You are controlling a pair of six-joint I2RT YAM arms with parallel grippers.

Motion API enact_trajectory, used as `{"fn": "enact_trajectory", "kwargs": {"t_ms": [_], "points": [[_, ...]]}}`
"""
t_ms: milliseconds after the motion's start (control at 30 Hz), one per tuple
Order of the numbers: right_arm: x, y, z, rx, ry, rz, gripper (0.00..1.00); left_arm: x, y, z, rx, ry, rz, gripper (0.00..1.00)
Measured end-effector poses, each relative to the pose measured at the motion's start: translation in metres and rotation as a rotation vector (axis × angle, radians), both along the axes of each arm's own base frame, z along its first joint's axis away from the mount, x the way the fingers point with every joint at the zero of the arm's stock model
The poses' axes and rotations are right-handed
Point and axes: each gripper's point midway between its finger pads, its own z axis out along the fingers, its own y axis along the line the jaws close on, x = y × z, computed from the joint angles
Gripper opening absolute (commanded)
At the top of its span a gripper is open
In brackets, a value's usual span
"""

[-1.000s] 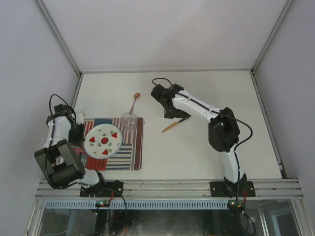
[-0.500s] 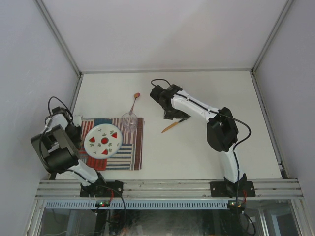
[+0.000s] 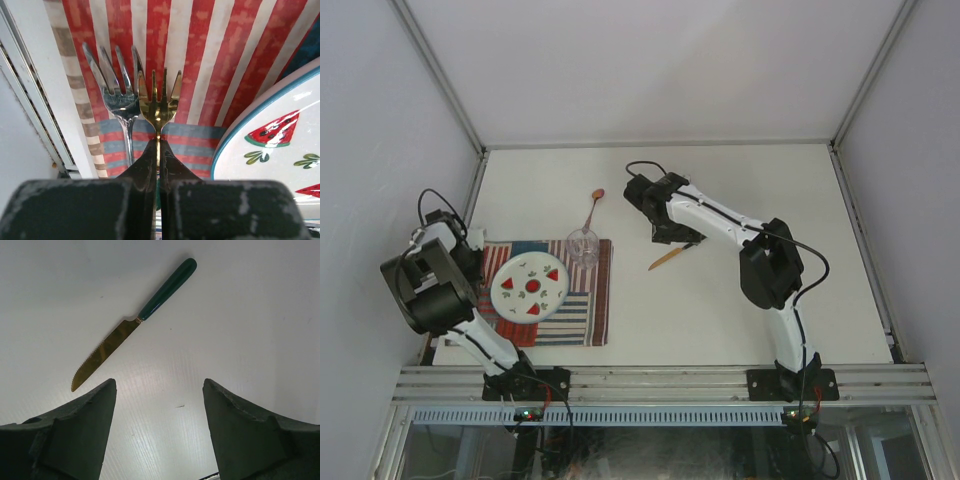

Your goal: Set the dinner table for one person

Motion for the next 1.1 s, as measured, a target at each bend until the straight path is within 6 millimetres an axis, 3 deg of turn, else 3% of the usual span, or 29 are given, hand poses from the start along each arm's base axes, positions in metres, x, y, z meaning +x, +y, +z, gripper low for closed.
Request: {"fn": "enact_trajectory", "kwargs": {"t_ms": [533,1100], "points": [[-0.003,0.0,-0.005,-0.008,0.01,-0.017,0.7,0.018,-0.02,-0.002,-0.004,0.0,-0.107,0.0],[-0.005,0.003,-0.005,-0.008,0.01,-0.011,0.69,0.004,-0.027,-0.003,0.007,-0.01,-0.107,0.0]]}}
